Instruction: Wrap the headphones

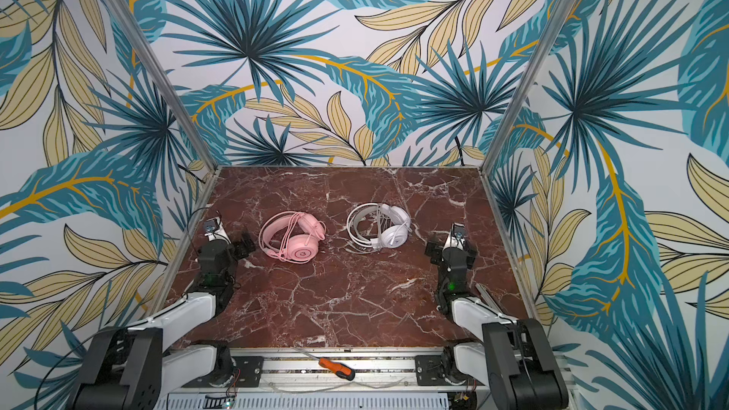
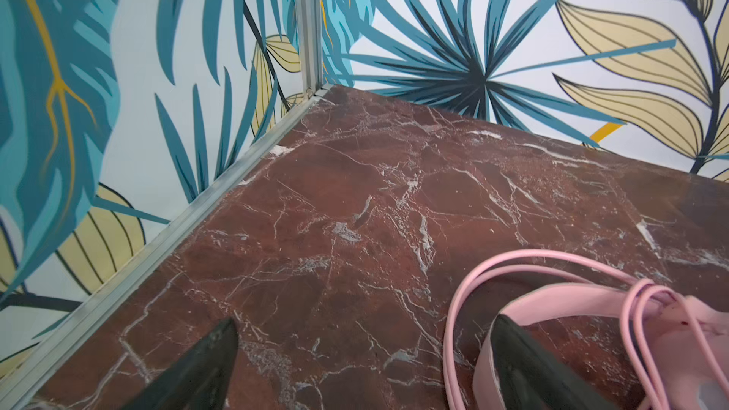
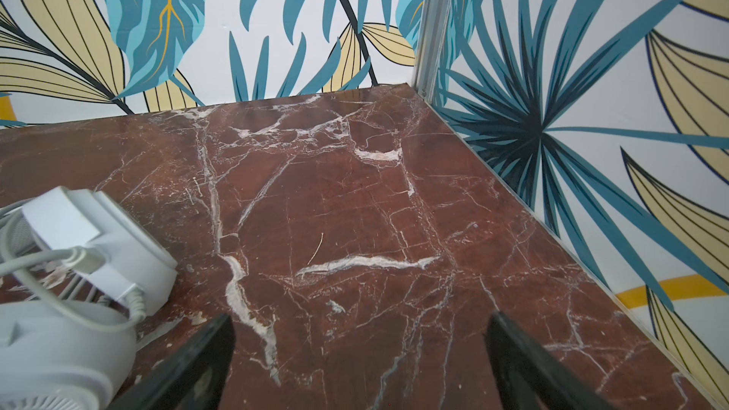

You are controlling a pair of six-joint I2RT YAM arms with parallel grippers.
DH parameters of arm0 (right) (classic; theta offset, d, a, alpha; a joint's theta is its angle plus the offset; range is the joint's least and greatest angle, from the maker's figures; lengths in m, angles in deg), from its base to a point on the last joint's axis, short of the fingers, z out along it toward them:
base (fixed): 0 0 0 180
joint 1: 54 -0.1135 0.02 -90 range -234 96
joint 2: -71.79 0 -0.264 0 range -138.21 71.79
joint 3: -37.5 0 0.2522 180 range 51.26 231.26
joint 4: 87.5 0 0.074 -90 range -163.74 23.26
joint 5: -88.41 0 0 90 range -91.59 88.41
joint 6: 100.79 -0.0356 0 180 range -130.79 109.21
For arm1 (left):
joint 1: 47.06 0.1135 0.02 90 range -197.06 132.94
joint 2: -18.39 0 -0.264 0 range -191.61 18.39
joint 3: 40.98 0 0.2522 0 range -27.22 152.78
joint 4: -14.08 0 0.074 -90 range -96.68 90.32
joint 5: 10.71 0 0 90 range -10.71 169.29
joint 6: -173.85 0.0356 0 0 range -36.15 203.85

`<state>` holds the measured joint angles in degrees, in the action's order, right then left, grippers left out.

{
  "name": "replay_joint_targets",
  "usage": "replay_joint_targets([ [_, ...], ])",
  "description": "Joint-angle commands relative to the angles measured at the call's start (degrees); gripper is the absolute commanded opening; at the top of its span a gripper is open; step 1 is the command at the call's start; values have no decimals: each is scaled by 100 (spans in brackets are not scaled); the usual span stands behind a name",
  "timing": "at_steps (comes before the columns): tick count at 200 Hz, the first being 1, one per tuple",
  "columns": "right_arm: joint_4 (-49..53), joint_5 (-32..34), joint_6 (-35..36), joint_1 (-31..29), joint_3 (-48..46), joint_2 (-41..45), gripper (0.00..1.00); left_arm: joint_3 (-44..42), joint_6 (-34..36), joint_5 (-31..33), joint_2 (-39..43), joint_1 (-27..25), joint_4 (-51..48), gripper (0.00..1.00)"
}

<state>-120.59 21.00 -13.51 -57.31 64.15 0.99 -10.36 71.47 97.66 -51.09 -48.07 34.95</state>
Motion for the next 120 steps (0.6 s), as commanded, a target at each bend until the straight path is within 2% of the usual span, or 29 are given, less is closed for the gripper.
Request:
replay_joint_targets([
  [1, -790, -101, 148, 97, 153, -362, 100, 45, 381, -189, -217, 57, 721, 100],
  [21, -1458, -138, 23, 172, 116, -953, 99, 88, 473, -92, -403, 106, 916, 100],
  [43, -2215, -229, 83, 189, 118, -1664, 100, 119, 431, -152, -1035, 257, 1486, 100],
  [53, -1852, -255, 24, 206, 146, -1508, 100, 218, 509, -383, -1349, 303, 1696, 100],
  [65, -1716, -214, -31, 217, 192, -1461, 100, 356, 673, -814, -1557, 299, 1503, 100],
  [74, -1770, -232, 1, 233, 251, -1558, 100, 389, 693, -809, -1846, 297, 1863, 100],
  [82, -1422, -263, -10, 241, 385, -1524, 100, 375, 810, -975, -1894, 295, 2014, 99],
  [98, -697, -258, -25, 252, 796, -1560, 100, 442, 792, -967, -1802, 296, 1737, 100],
  [120, -783, -237, -35, 252, 744, -1544, 100, 543, 742, -947, -1704, 295, 1368, 100],
])
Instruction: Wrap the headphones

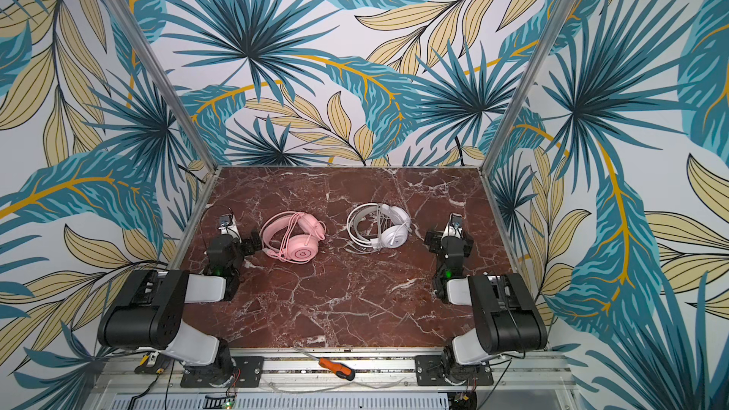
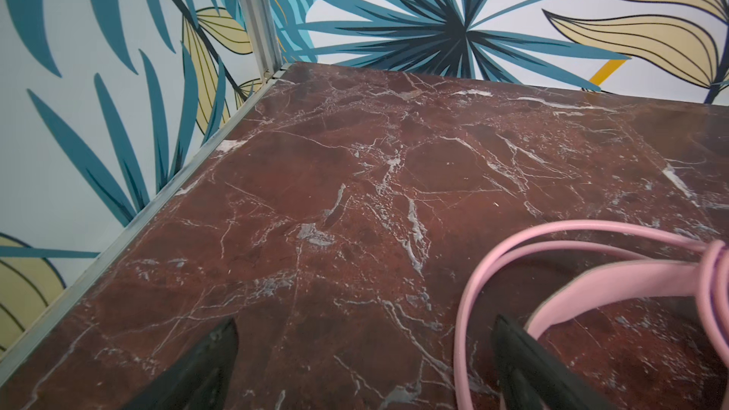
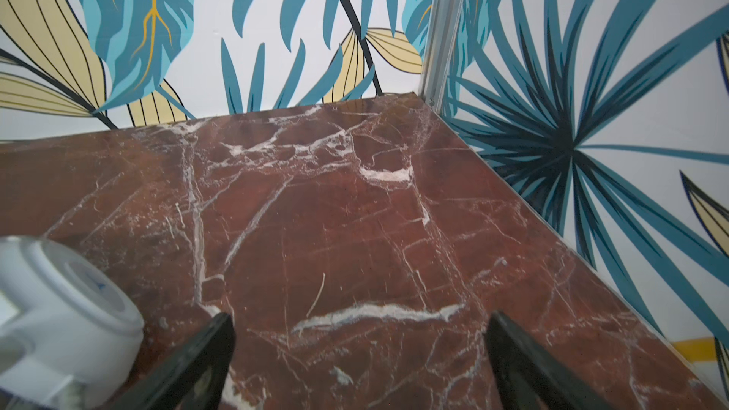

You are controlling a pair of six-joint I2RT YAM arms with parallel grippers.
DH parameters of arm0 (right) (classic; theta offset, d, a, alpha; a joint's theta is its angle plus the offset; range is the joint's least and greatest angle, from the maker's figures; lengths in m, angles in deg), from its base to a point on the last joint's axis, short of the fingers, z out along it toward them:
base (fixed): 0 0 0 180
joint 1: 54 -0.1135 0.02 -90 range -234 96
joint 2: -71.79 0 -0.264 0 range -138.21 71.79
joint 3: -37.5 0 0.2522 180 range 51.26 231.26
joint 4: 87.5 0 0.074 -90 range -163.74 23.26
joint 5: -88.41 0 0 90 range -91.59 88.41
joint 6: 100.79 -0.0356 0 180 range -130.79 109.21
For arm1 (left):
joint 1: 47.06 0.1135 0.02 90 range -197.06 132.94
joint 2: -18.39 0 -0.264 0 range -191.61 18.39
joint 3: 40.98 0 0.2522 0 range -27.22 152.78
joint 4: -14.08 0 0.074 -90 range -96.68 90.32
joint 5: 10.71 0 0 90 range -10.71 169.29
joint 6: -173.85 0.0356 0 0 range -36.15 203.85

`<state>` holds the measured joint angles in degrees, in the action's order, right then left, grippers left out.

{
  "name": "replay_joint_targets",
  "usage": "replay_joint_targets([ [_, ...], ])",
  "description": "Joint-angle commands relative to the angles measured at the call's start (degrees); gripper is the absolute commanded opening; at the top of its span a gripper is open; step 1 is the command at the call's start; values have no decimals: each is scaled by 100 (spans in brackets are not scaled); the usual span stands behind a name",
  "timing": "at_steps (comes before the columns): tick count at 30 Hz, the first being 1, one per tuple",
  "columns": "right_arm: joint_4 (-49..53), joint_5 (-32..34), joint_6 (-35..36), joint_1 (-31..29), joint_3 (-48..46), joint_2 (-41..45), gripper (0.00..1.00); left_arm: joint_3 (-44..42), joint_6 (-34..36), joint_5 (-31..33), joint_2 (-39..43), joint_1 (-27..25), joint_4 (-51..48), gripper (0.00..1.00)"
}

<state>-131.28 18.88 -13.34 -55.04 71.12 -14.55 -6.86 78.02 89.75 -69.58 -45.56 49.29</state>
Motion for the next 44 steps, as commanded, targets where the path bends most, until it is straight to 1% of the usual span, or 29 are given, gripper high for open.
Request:
replay_joint_targets([
  [1, 291, -21, -57, 25, 46, 11, 100, 195, 88, -157, 147, 44, -65, 99],
  [44, 234, -25, -28, 25, 31, 15, 100, 258, 167, -100, 115, -19, -153, 100],
])
